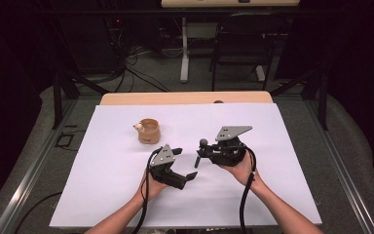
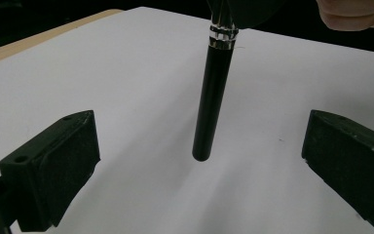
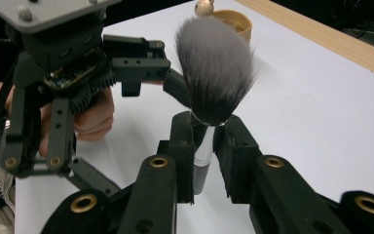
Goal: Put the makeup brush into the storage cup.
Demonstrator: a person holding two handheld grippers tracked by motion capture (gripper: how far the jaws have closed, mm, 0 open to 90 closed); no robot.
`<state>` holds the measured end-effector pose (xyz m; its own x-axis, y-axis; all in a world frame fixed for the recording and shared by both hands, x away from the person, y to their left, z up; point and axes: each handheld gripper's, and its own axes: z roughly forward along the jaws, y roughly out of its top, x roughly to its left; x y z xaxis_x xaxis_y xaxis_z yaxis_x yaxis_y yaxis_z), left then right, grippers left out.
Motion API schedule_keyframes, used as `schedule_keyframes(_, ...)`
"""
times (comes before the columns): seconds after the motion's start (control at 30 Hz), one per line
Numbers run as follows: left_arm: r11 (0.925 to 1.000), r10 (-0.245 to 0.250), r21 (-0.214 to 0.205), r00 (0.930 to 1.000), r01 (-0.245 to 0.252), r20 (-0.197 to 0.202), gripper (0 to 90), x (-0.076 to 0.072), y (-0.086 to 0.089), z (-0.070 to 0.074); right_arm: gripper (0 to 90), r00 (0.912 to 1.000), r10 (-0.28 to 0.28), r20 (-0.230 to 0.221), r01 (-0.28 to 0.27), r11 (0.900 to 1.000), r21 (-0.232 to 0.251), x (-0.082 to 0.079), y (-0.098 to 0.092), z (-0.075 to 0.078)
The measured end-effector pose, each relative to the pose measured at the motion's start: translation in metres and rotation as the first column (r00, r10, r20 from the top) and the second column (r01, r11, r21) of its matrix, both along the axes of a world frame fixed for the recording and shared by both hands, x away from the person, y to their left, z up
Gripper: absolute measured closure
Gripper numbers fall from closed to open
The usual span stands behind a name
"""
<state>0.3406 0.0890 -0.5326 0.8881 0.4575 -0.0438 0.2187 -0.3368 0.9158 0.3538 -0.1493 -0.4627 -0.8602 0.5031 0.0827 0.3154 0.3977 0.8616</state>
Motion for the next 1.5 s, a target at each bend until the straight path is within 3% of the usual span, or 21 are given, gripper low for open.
schedule_keyframes(0.13,0.9997,-0.006,-0.022,1.0000,0.006,0.004,5.9,0.001,-0.001,-0.001,77.3,0.9999,0.007,-0.008,-0.007,0.9999,-0.012,0.002,0.006,0.004)
schedule_keyframes(0.27,0.9979,0.001,-0.064,0.9995,0.001,0.031,25.6,0.000,-0.001,0.003,77.3,0.9998,0.014,-0.017,-0.015,0.9995,-0.029,0.002,0.011,0.003)
schedule_keyframes(0.4,0.9953,-0.019,-0.094,0.9995,0.021,0.026,49.2,0.000,-0.001,0.005,77.3,0.9996,0.015,-0.022,-0.016,0.9994,-0.032,0.002,0.012,0.002)
schedule_keyframes(0.47,0.9945,-0.030,-0.100,0.9994,0.032,0.017,56.9,0.000,-0.002,0.004,77.3,0.9997,0.012,-0.020,-0.012,0.9994,-0.034,0.002,0.012,0.002)
schedule_keyframes(0.77,0.9925,-0.034,-0.118,0.9994,0.033,-0.010,75.5,0.003,-0.002,-0.002,77.3,0.9995,0.021,-0.025,-0.022,0.9986,-0.048,0.001,0.014,0.000)
schedule_keyframes(1.13,0.9928,-0.044,-0.111,0.9990,0.045,0.008,79.3,0.002,-0.003,-0.003,77.3,0.9994,0.029,-0.022,-0.030,0.9986,-0.043,0.001,0.015,-0.001)
schedule_keyframes(1.3,0.9925,-0.040,-0.115,0.9991,0.042,0.016,79.5,0.000,-0.002,-0.002,76.2,0.9991,0.041,0.003,-0.041,0.9988,-0.028,0.000,0.014,-0.002)
schedule_keyframes(1.37,0.9930,-0.042,-0.110,0.9990,0.043,0.017,79.5,0.000,-0.002,-0.002,69.3,0.9990,0.044,0.005,-0.044,0.9989,-0.017,0.000,0.013,-0.002)
schedule_keyframes(1.5,0.9934,-0.039,-0.107,0.9990,0.041,0.021,79.5,0.001,0.000,-0.002,41.5,0.9993,0.029,0.025,-0.029,0.9994,-0.017,-0.003,0.011,-0.003)
